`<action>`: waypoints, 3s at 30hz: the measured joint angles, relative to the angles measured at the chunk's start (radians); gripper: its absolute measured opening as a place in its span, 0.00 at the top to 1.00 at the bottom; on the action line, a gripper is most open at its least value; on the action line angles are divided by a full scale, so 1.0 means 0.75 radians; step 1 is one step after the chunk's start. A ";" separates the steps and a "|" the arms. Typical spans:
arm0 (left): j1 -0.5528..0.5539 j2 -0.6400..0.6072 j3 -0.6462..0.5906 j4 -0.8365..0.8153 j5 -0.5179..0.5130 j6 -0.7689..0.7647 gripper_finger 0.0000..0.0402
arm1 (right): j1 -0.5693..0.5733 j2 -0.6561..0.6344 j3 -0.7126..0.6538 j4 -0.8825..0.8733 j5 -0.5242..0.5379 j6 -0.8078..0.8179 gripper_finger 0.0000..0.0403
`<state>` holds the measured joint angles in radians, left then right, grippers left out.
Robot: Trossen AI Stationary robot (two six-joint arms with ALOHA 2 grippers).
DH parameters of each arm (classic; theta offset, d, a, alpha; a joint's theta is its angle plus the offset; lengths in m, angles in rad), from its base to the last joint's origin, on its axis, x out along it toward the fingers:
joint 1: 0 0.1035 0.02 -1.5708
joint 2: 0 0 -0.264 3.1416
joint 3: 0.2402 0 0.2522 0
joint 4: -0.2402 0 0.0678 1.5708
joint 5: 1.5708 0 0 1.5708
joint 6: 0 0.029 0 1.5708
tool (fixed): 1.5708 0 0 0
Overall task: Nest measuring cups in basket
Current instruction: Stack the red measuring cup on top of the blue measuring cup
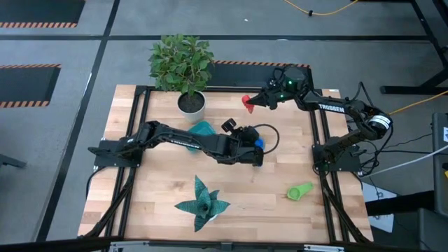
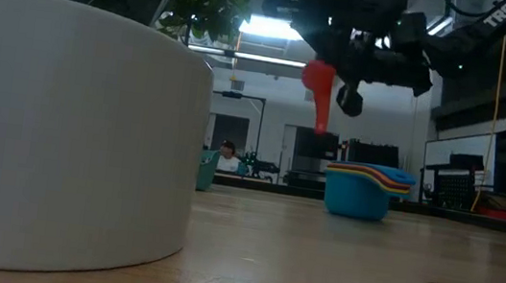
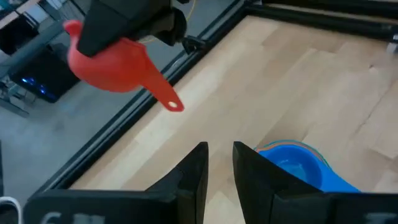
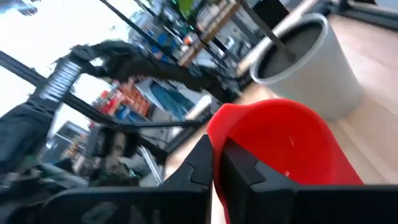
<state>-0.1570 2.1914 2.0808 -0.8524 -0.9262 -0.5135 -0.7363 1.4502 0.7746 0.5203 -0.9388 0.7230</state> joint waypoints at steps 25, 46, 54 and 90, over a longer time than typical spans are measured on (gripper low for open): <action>-0.048 -0.156 -0.001 -0.285 -0.395 0.455 0.83 | 0.238 -0.001 0.001 0.819 0.734 0.727 0.95; 0.050 -0.155 -0.001 -0.157 -0.453 0.454 0.83 | 0.374 -0.001 0.001 0.857 0.740 0.849 0.94; 0.076 -0.155 -0.001 -0.147 -0.449 0.452 0.83 | 0.385 -0.001 0.001 0.858 0.749 0.918 0.94; 0.082 -0.152 0.000 -0.096 -0.738 0.270 0.86 | 0.420 0.000 0.001 1.000 0.801 0.922 0.94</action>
<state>-0.0956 2.0773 2.0808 -0.9245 -1.4796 -0.3111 -0.4211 1.4502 0.7753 1.2702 -0.3381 1.4143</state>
